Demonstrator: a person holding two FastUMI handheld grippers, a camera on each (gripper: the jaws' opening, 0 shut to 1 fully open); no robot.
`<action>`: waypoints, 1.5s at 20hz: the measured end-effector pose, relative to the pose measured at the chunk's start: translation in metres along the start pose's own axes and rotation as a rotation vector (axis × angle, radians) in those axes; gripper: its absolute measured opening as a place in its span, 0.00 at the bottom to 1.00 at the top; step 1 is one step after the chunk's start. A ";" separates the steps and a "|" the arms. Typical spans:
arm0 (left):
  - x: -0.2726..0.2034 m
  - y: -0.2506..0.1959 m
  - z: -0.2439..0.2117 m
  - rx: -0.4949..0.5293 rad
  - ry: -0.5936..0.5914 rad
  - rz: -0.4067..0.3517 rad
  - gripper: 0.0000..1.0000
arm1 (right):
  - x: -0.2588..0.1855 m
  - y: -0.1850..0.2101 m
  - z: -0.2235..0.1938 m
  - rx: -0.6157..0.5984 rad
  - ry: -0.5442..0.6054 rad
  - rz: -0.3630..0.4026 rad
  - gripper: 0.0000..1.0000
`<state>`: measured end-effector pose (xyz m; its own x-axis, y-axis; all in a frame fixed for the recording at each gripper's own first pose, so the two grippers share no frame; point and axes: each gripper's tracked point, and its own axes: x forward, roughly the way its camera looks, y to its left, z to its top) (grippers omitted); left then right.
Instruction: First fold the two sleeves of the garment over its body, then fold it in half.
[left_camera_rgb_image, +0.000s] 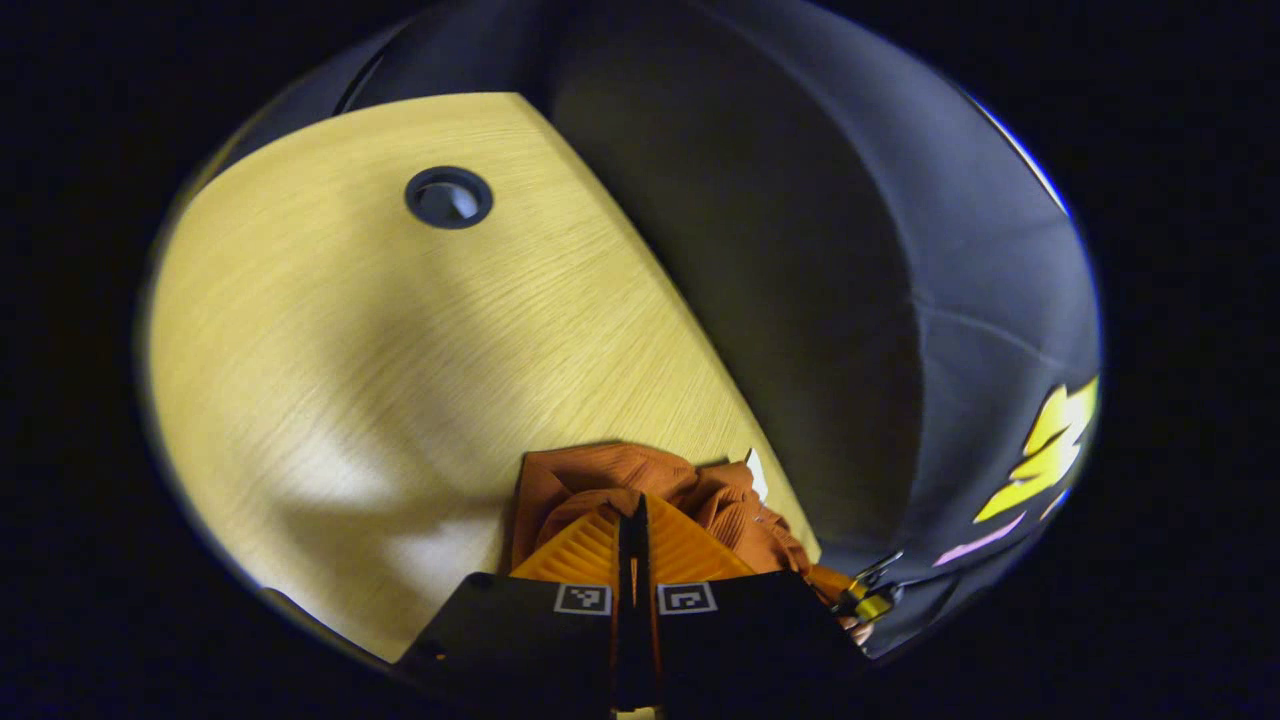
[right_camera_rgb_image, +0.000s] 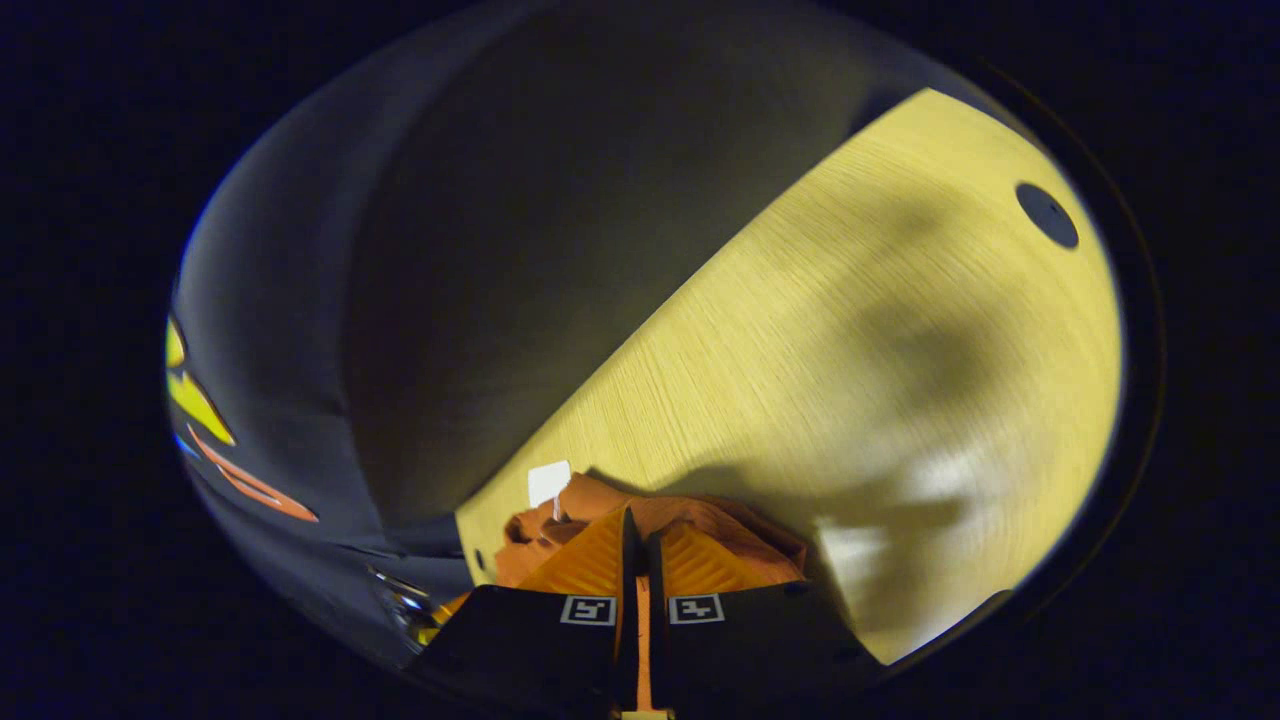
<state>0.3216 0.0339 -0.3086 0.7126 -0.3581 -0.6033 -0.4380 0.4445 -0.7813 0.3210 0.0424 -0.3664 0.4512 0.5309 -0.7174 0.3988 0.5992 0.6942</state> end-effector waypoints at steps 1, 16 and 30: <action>-0.005 -0.004 -0.003 -0.057 -0.006 -0.021 0.03 | 0.000 0.004 -0.002 0.047 0.003 0.031 0.05; 0.016 -0.081 0.000 -0.532 -0.198 -0.340 0.14 | -0.021 0.043 -0.002 0.122 -0.023 0.181 0.71; -0.195 -0.104 -0.048 0.543 -0.457 -0.052 0.98 | -0.214 0.117 -0.054 -0.685 -0.439 -0.019 0.95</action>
<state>0.2019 0.0180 -0.1179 0.9357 -0.0630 -0.3471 -0.1467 0.8252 -0.5454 0.2276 0.0313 -0.1349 0.7779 0.3191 -0.5413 -0.1035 0.9148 0.3905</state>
